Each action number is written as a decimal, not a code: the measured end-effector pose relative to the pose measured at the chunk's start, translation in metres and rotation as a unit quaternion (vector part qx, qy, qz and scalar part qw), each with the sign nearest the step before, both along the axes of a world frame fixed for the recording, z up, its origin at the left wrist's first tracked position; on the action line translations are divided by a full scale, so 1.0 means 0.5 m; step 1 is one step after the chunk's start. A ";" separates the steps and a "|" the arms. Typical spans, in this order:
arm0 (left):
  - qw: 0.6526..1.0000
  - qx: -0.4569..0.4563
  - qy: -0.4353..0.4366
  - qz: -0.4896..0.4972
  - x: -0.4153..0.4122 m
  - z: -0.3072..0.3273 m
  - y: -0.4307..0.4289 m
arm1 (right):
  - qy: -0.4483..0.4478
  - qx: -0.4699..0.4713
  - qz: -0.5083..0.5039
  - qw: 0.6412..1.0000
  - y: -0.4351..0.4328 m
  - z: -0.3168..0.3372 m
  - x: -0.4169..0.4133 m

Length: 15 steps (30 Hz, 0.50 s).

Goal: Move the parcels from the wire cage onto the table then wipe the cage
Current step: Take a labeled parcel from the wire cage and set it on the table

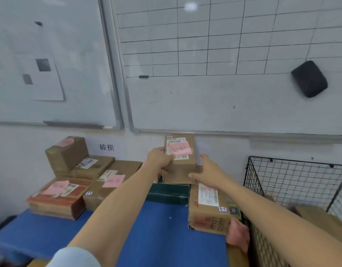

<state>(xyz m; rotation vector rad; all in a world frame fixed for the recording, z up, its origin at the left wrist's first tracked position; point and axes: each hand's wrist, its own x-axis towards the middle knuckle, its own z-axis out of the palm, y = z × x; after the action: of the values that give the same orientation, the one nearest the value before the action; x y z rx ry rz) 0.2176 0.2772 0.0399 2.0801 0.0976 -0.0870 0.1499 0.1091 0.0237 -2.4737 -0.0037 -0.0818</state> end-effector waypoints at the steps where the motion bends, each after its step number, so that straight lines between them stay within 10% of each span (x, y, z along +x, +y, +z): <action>1: 1.000 0.001 0.002 -0.006 0.014 -0.007 0.003 | -0.007 0.006 0.003 1.000 0.011 -0.006 0.011; 15: 0.967 0.222 -0.039 -0.117 0.078 -0.049 0.012 | -0.029 0.011 -0.051 0.998 0.060 -0.083 0.098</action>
<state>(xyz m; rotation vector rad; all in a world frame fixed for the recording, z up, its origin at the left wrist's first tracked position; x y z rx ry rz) 0.2566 0.2834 0.0156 2.5336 -0.1941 -0.1366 0.1988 0.1391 -0.0176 -2.4488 0.0989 -0.1956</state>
